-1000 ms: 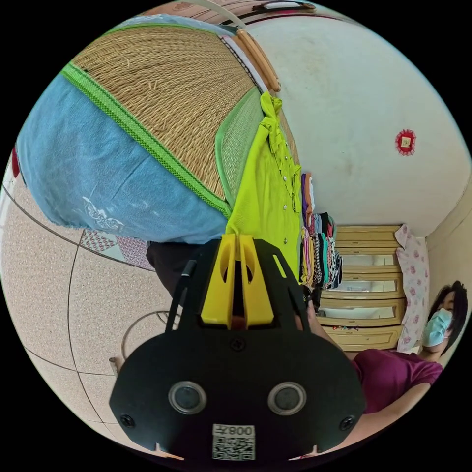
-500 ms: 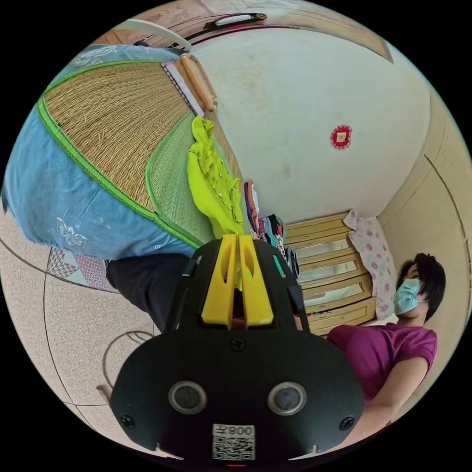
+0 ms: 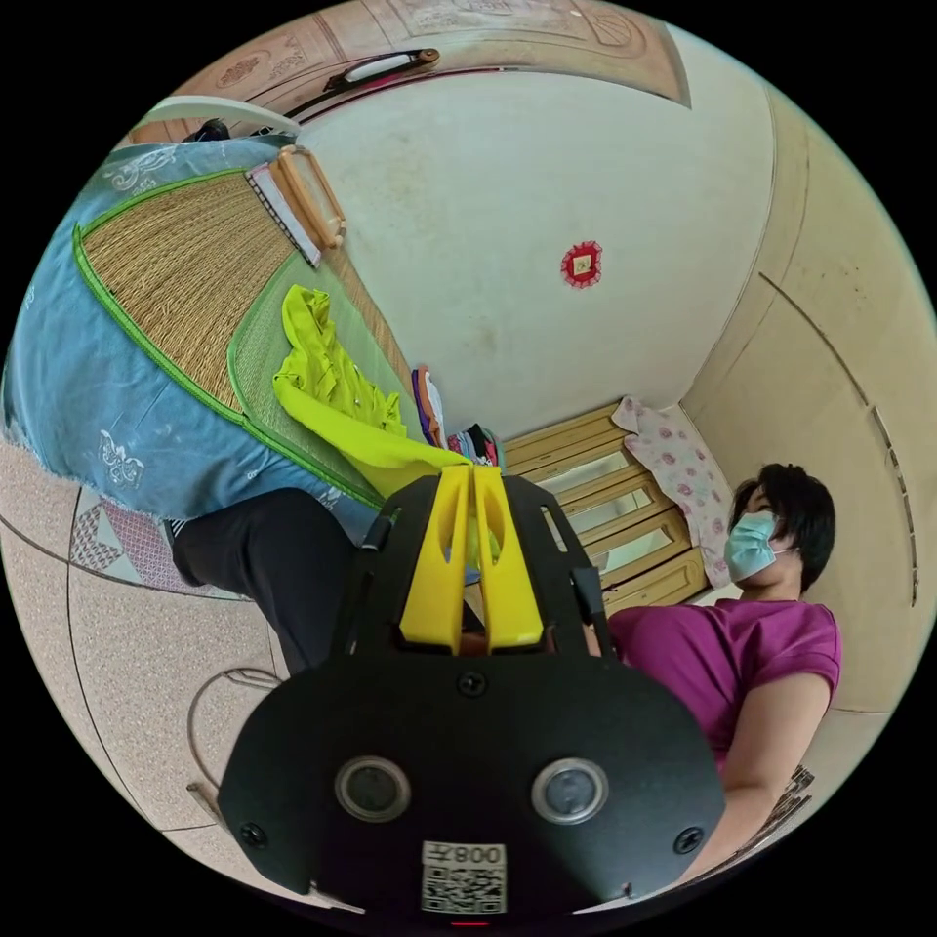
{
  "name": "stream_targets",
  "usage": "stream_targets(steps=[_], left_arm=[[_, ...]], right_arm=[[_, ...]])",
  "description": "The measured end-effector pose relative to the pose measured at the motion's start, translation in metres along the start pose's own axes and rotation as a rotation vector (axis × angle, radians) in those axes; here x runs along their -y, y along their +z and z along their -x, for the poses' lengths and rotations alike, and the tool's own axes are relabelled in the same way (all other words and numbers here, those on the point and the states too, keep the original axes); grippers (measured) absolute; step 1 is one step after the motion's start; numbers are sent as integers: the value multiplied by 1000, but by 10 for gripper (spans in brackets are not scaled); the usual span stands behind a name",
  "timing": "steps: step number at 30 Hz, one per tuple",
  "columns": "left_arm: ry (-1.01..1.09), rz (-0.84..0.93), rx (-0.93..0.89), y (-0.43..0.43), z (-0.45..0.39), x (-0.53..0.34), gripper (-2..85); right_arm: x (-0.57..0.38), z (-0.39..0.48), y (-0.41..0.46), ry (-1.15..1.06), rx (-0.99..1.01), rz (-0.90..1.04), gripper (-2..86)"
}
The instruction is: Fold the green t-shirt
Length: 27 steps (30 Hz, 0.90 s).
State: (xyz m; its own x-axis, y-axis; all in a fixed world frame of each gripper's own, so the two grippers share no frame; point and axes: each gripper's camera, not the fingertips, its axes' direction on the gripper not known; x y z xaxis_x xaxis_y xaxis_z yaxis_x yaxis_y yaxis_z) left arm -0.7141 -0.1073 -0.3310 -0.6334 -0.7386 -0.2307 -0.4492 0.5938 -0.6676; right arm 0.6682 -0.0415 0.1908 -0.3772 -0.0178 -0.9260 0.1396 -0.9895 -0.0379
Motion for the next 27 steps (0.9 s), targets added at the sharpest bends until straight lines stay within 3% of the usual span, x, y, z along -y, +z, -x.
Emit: stream_targets(steps=[11,27], left_arm=[[43,-35,-40,-36,-48,-23,5],[30,-49,-72,-31,-51,-6,5]], right_arm=[[-29,46,-28,-104,12,8,6],[-38,28,-46,-77,17,3,7]])
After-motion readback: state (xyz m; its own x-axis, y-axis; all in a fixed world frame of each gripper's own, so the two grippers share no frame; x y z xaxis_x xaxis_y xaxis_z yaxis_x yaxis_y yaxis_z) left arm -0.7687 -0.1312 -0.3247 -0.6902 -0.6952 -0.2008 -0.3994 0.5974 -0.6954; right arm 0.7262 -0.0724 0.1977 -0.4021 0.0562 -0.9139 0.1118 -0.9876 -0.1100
